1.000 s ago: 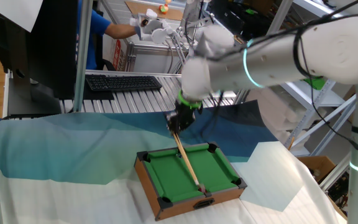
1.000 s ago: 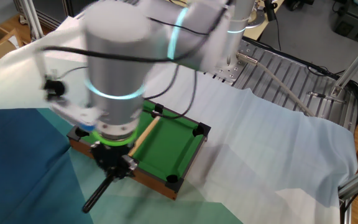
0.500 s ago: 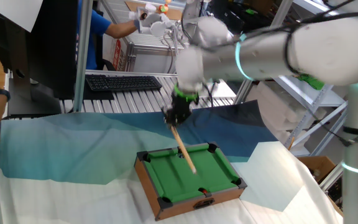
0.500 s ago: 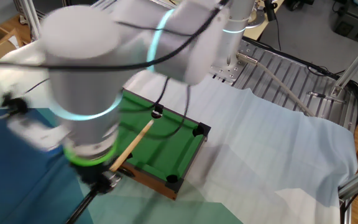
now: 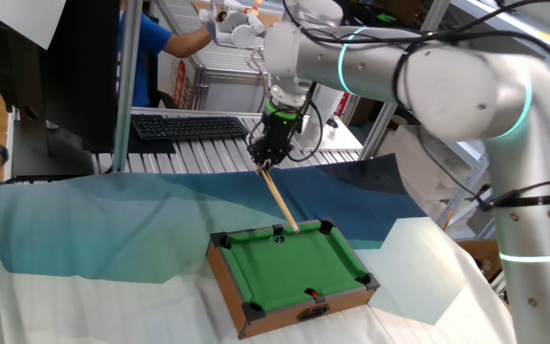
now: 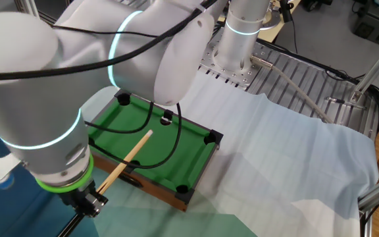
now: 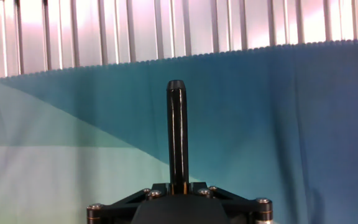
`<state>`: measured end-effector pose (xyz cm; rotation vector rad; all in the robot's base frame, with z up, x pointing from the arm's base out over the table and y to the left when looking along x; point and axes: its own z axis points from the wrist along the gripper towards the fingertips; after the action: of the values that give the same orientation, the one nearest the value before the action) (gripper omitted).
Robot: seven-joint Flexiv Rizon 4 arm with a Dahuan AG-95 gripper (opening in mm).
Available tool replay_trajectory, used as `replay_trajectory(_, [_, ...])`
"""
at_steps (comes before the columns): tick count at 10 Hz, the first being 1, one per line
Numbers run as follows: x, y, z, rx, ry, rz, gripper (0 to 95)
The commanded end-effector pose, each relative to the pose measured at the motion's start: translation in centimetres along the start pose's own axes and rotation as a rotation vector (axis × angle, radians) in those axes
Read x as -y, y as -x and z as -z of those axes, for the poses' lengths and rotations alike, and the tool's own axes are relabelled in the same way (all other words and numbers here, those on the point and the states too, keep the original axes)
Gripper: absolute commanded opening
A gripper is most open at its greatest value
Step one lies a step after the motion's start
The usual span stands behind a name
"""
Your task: Hit the pool ball
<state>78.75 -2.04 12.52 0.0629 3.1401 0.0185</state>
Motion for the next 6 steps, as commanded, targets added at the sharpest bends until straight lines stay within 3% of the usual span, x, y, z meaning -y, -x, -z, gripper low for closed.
replay_trajectory(1, [0.0, -1.4, -0.1, 0.019, -0.001, -0.002, 0.0])
replay_trajectory(4, [0.6, -2.6, 0.5, 0.000, 0.004, 0.001, 0.0])
replay_trajectory(6, [0.6, -3.3, 0.4, 0.007, 0.003, -0.004, 0.0])
